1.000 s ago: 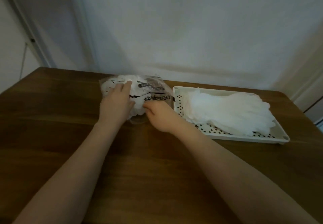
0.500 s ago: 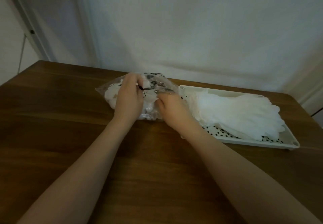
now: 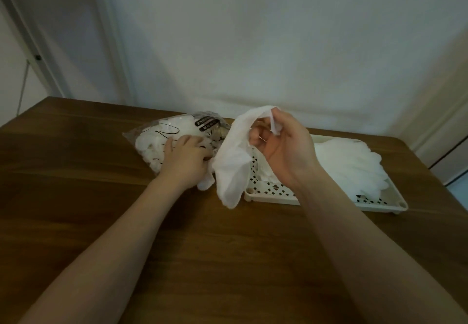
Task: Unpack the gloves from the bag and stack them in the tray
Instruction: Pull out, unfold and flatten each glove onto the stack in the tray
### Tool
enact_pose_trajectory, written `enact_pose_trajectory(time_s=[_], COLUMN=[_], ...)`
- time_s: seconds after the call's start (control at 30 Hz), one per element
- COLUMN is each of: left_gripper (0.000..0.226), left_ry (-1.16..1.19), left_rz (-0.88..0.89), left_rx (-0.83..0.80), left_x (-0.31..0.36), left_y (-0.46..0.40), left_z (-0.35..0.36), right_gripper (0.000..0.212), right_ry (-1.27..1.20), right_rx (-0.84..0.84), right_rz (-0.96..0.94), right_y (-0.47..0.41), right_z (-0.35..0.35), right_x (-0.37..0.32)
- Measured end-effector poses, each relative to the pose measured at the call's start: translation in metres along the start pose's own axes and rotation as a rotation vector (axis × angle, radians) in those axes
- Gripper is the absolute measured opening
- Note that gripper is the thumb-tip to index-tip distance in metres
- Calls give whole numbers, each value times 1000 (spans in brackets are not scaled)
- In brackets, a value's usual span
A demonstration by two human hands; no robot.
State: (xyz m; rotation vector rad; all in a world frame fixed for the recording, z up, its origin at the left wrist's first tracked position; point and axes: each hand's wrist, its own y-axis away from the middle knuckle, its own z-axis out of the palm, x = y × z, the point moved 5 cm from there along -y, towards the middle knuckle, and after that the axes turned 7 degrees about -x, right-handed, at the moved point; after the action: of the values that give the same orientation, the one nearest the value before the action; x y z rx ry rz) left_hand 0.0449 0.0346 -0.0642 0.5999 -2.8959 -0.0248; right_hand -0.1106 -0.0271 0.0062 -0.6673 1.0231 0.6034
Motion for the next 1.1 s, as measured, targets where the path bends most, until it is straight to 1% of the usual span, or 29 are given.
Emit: enact_pose_trajectory(time_s=[0.03,0.1,0.13,0.17,0.2,0.23,0.27,0.33,0.37,0.4,0.47,0.53,0.63,0.7,0.77,0.83,0.9,1.0,1.03,1.1], left_gripper=[33,40,43,44,39,36,40,45,40,35,32,29,21,20,33,42,50,68,69,57], left_ry=[85,350,515,669,794,867,883,806,798,827,940,1107,1482,1734,1970,2104,2154,2142,2122,2039], left_rz=[18,119,219,331,405,427,413,352,327,309,264,163,-9,-89,-138,-118,-56,57,68,32], left_rx=[122,451,512,469,359,236,171,195,213,209,125,-1,-200,-365,-541,-660,-655,-566,-547,-497], left_x=[2,11,20,31,44,56,63,65,64,63,61,57,53,52,55,59,61,65,66,71], left_y=[4,23,32,40,45,47,46,43,43,43,44,45,49,51,53,53,52,50,48,45], left_z=[-8,-32,-42,-49,-53,-52,-50,-47,-46,-46,-42,-38,-34,-31,-27,-25,-25,-27,-26,-25], right_gripper=[36,30,29,28,28,28,28,31,32,30,26,25,21,18,16,18,18,11,13,25], right_ry=[18,48,48,40,32,19,-5,-109,-165,-187,-145,-40,86,28,-89,-130,-105,-17,24,150], right_rx=[15,42,46,41,32,22,15,9,18,46,145,264,415,440,466,521,533,505,501,496], right_rz=[-7,-11,-11,-9,-4,-1,-1,-5,-4,2,20,40,57,83,125,170,219,292,299,318], right_y=[2,2,2,2,3,3,5,6,7,9,12,16,22,24,26,31,35,42,44,47], right_z=[-1,-3,-4,-3,-3,-2,-1,-2,-5,-10,-22,-33,-47,-51,-52,-53,-57,-61,-64,-70], right_x=[-4,-10,-12,-13,-14,-15,-17,-18,-19,-20,-23,-26,-30,-29,-28,-29,-27,-26,-26,-26])
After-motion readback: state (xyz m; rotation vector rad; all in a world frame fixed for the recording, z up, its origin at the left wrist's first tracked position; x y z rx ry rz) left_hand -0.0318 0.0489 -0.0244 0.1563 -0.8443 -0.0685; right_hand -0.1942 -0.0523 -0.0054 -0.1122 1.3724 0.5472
